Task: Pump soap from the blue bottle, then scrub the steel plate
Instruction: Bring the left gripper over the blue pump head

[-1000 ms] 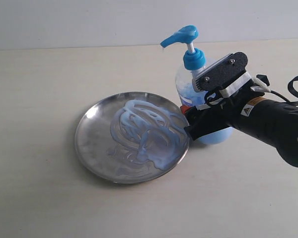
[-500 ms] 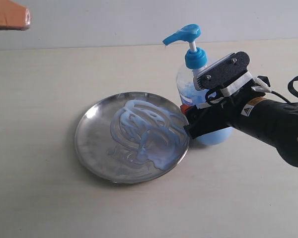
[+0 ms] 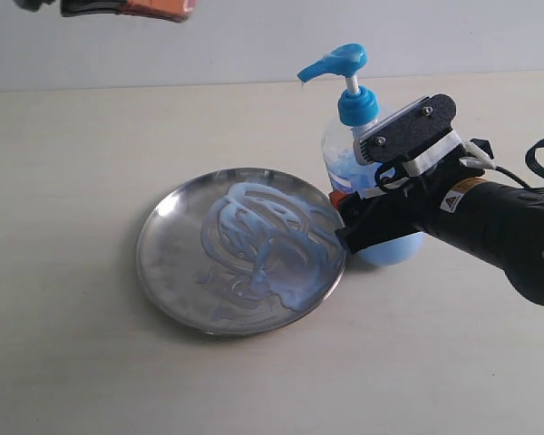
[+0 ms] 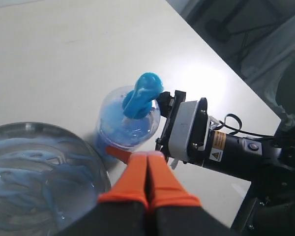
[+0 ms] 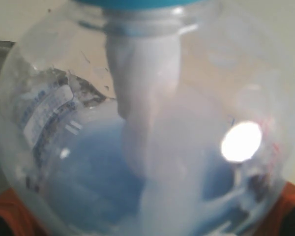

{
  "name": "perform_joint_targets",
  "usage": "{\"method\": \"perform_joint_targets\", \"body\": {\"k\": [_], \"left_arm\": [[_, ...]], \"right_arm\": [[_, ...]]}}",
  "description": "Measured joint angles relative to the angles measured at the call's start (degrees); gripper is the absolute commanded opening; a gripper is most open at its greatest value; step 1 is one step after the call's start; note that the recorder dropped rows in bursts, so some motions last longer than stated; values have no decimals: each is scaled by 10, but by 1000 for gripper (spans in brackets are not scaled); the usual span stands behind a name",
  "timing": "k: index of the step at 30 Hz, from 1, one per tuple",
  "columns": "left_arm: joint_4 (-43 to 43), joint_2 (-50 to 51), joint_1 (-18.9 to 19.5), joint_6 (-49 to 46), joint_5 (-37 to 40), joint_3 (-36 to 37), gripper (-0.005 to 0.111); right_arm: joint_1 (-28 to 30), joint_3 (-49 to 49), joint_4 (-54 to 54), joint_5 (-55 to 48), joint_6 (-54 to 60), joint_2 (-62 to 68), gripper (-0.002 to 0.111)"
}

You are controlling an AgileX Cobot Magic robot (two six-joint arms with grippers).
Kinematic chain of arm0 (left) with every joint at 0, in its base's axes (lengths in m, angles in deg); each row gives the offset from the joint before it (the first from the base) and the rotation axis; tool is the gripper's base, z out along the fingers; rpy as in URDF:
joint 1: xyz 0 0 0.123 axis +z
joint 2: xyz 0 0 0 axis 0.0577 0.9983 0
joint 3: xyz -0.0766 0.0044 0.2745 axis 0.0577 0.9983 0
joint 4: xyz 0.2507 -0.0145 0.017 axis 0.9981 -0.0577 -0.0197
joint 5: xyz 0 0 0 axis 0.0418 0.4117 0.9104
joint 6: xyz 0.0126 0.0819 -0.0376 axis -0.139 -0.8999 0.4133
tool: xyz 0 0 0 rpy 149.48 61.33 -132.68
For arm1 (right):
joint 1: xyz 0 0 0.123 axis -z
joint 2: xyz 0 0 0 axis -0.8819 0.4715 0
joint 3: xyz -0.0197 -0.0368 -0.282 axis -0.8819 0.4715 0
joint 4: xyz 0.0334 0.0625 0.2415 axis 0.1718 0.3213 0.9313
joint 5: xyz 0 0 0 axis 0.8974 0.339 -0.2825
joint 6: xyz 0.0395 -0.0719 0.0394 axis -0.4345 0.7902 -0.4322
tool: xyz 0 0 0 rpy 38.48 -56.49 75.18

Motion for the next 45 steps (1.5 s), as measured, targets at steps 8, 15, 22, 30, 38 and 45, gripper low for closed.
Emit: {"method": "perform_joint_targets", "body": {"k": [8, 15, 22, 30, 38, 45], "left_arm": [[22, 84, -55, -1, -1, -80, 0], [85, 134, -85, 24, -1, -147, 0], [155, 175, -116, 66, -1, -206, 0], [198, 220, -147, 88, 0, -250, 0], [214, 253, -148, 100, 6, -274, 0], [214, 253, -148, 107, 6, -276, 0]], "right_arm": [[0, 0, 0, 0, 0, 0, 0], [0, 0, 0, 0, 0, 0, 0], [0, 0, 0, 0, 0, 0, 0], [0, 0, 0, 0, 0, 0, 0], [0, 0, 0, 0, -2, 0, 0], [0, 0, 0, 0, -2, 0, 0]]}}
